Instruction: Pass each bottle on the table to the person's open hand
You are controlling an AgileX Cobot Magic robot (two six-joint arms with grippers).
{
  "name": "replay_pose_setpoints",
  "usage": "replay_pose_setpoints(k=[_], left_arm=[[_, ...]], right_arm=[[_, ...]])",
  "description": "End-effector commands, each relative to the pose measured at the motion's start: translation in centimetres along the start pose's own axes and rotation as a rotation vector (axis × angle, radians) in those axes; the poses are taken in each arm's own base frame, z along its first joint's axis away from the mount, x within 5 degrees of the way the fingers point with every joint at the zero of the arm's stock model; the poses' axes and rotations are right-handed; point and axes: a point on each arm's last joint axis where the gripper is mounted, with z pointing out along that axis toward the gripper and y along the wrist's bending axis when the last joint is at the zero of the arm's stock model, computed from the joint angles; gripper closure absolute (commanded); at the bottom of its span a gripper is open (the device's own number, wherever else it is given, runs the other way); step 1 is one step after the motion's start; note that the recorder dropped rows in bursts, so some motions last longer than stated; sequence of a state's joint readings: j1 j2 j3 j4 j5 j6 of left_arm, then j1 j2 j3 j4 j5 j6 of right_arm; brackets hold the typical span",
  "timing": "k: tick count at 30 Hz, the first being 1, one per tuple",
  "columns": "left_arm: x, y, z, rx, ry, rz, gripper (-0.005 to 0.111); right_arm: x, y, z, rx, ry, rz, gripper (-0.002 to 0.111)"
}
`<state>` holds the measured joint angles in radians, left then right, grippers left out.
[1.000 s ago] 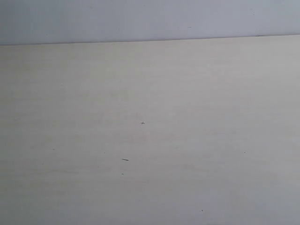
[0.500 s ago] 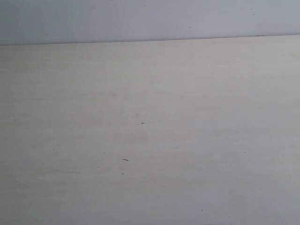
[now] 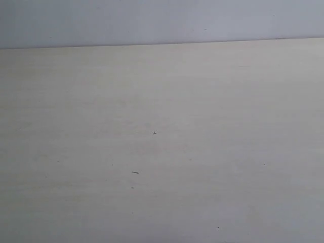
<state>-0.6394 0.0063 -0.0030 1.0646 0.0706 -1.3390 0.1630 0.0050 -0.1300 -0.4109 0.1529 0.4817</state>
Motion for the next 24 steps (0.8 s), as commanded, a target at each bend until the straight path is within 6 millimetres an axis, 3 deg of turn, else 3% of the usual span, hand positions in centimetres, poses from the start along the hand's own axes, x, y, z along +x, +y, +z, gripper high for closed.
replay_pose_setpoints(k=[1, 6, 24], left_arm=[[0.1, 0.0, 0.0, 0.006, -0.004, -0.004, 0.107], [0.1, 0.0, 0.0, 0.006, -0.004, -0.004, 0.107], [0.1, 0.0, 0.0, 0.006, -0.004, -0.004, 0.107]], right_arm=[[1.2, -0.1, 0.2, 0.031, -0.018, -0.045, 0.108], [3.5, -0.3, 0.5, 0.044, 0.030, -0.047, 0.108], [4.0, -0.4, 0.4, 0.045, 0.078, -0.051, 0.108]])
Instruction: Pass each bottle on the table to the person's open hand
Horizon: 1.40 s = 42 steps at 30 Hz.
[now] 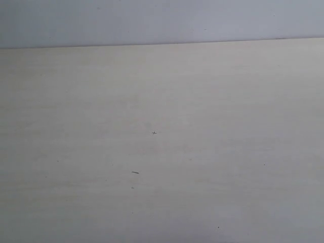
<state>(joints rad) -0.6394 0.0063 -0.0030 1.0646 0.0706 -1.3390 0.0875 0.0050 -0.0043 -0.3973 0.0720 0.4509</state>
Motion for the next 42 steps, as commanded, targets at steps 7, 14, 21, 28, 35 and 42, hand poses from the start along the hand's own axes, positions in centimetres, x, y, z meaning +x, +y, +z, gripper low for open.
replay_pose_setpoints(k=[7, 14, 21, 28, 35, 42], left_arm=[[0.05, -0.03, -0.04, 0.006, -0.004, -0.004, 0.107], [0.05, -0.03, -0.04, 0.006, -0.004, -0.004, 0.107], [0.05, -0.03, -0.04, 0.006, -0.004, -0.004, 0.107], [0.05, -0.03, -0.04, 0.006, -0.004, -0.004, 0.107], [0.05, -0.03, -0.04, 0.006, -0.004, -0.004, 0.107], [0.05, -0.03, -0.04, 0.006, -0.004, -0.004, 0.107]], right_arm=[[0.61, 0.21, -0.04, -0.023, 0.052, -0.082, 0.108], [0.87, 0.17, -0.06, -0.021, 0.081, -0.089, 0.108], [0.84, 0.14, -0.05, -0.009, 0.078, 0.003, 0.108], [0.81, -0.05, -0.05, 0.025, 0.074, 0.021, 0.108], [1.00, -0.05, -0.07, 0.026, 0.094, 0.027, 0.108], [1.00, -0.05, -0.07, 0.026, 0.094, 0.027, 0.108]])
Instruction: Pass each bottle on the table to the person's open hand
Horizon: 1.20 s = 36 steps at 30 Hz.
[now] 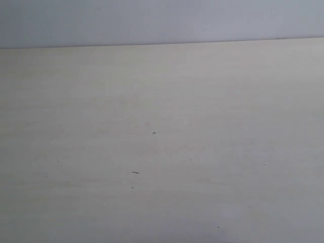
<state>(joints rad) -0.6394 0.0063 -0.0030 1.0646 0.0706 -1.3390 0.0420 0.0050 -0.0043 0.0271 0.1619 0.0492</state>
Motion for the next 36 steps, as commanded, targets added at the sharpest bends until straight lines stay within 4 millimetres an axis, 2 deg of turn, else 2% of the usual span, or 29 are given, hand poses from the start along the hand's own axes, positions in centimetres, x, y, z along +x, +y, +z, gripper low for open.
replay_pose_setpoints(k=[1, 14, 20, 25, 31, 36], left_arm=[[0.1, 0.0, 0.0, 0.006, -0.004, -0.004, 0.107], [0.1, 0.0, 0.0, 0.006, -0.004, -0.004, 0.107], [0.0, 0.2, -0.1, -0.032, -0.016, 0.082, 0.107], [-0.8, -0.2, -0.1, -0.084, -0.127, -0.011, 0.107], [-1.7, -1.4, 0.1, -0.045, -0.252, 0.050, 0.107], [-1.7, -1.1, 0.1, -0.100, -0.266, 0.070, 0.107]], right_arm=[[0.1, 0.0, 0.0, 0.006, 0.000, 0.006, 0.108], [0.1, 0.0, 0.0, 0.006, 0.000, 0.006, 0.108], [0.1, 0.0, 0.0, 0.006, 0.000, 0.004, 0.108], [0.1, 0.0, 0.0, 0.006, 0.000, 0.004, 0.108], [0.1, 0.0, 0.0, 0.006, 0.000, 0.004, 0.108], [0.1, 0.0, 0.0, 0.006, 0.000, 0.004, 0.108]])
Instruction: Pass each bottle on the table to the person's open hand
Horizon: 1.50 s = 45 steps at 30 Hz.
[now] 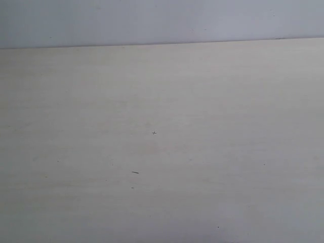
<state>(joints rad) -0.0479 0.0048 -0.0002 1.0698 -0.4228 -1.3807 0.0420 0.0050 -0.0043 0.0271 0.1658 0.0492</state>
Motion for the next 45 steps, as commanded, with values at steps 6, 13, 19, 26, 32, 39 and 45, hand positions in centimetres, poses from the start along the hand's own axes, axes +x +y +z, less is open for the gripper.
replay_pose_setpoints(k=[6, 13, 19, 26, 32, 39, 45], left_arm=[[0.1, 1.3, -0.1, -0.159, 0.006, 0.004, 0.107], [0.1, 1.4, -0.1, -0.177, 0.001, 0.008, 0.107], [0.1, 1.4, -0.1, -0.177, 0.001, 0.008, 0.107], [-0.1, 1.6, -0.1, -0.195, -0.026, -0.066, 0.107], [-0.1, 3.9, -0.9, -0.477, -0.036, -0.065, 0.107], [1.0, 4.9, -1.6, -0.648, 0.121, 0.092, 0.107], [1.0, 5.1, -1.8, -0.685, 0.115, 0.104, 0.107]], right_arm=[[0.1, 0.0, 0.0, 0.006, -0.004, 0.004, 0.108], [0.1, 0.0, 0.0, 0.006, -0.004, 0.002, 0.108], [0.0, 0.0, 0.0, 0.006, -0.011, 0.002, 0.108], [0.0, 0.0, 0.0, 0.004, -0.011, 0.011, 0.108], [0.0, 0.0, 0.0, 0.004, -0.011, 0.011, 0.108], [0.0, 0.0, 0.0, 0.004, -0.011, 0.011, 0.108], [0.0, 0.0, 0.0, 0.004, -0.011, 0.011, 0.108]])
